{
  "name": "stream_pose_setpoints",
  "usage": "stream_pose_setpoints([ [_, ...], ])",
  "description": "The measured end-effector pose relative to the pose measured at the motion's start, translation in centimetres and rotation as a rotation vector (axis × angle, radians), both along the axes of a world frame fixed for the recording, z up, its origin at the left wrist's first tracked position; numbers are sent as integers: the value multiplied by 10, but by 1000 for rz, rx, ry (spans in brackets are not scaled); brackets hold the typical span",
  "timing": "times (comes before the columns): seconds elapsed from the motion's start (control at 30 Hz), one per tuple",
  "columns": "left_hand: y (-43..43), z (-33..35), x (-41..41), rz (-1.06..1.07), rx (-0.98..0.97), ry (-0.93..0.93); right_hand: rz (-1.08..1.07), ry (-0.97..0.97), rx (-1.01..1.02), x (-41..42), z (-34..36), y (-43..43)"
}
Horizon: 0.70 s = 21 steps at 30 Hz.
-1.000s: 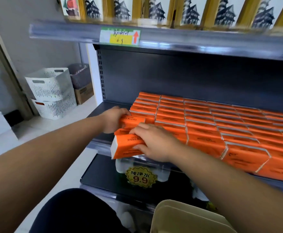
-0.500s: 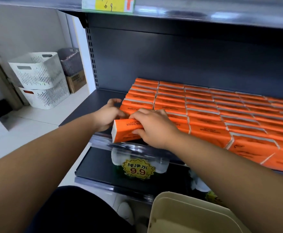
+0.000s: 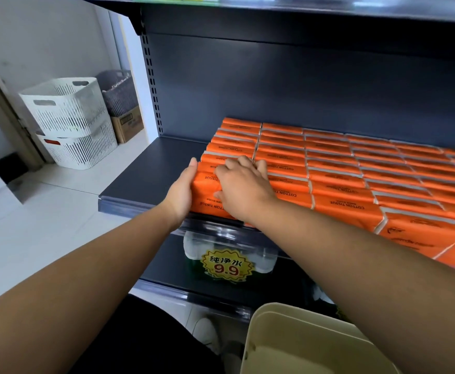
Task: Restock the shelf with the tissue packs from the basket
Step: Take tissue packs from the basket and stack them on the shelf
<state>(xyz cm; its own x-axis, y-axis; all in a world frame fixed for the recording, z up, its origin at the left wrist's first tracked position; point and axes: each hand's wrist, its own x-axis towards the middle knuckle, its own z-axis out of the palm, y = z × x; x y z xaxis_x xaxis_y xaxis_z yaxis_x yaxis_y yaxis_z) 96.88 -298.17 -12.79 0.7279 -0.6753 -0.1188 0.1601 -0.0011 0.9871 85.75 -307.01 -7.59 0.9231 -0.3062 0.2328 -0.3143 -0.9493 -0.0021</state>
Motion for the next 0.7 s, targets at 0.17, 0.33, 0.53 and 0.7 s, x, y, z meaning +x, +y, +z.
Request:
stream_pose_setpoints([
  [0.17, -14, -2, -6, 221, 57, -12, -25, -63, -35, -1, -2, 2],
  [0.33, -18, -4, -10, 241, 45, 26, -31, -16, 19, -6, -6, -2],
  [0.53, -10, 2, -9, 190, 122, -108, -32, 47, 53, -9, -9, -4],
  [0.7, 6, 20, -4, 146, 233, -280, -27, 88, 97, -13, 0, -6],
])
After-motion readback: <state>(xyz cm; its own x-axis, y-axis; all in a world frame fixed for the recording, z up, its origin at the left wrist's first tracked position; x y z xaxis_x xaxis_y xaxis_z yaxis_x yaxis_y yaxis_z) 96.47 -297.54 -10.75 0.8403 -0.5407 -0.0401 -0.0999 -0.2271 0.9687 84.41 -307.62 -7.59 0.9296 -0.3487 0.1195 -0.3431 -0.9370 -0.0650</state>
